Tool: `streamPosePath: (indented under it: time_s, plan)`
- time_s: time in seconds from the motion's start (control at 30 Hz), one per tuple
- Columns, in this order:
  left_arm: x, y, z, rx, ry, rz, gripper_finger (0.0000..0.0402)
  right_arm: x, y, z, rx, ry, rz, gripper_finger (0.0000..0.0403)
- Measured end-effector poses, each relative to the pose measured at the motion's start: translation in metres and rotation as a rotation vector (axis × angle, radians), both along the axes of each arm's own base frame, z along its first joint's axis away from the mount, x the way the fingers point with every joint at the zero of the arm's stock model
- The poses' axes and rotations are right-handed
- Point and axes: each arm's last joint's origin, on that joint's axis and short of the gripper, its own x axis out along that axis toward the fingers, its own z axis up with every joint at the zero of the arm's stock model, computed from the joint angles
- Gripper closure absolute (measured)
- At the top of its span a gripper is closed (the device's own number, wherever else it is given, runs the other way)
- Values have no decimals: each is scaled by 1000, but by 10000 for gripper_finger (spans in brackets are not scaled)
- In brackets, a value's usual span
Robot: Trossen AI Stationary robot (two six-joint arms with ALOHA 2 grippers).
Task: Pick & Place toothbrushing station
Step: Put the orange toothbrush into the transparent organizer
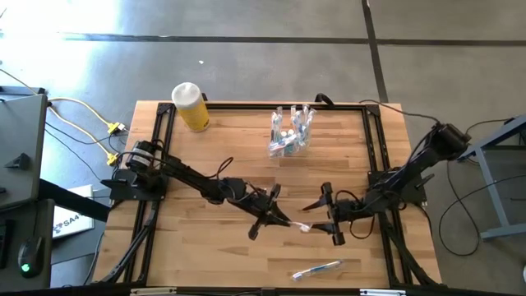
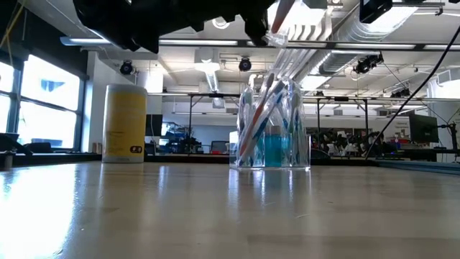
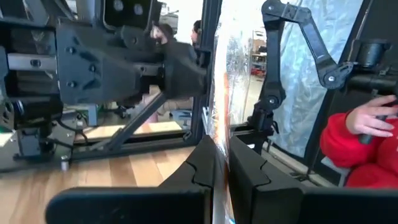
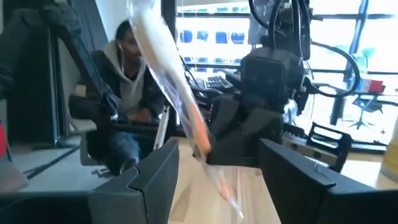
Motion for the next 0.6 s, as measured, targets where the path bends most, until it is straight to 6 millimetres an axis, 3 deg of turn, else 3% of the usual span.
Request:
streamPosePath:
  time_s: [0.4,0.6]
  plan:
    - [1,2,-2,-12,30,71,391,30,-3,-2,-65,-33,9,192]
    - [2,2,-3,-11,38,70,391,33,-2,-5,-99,-24,3,245]
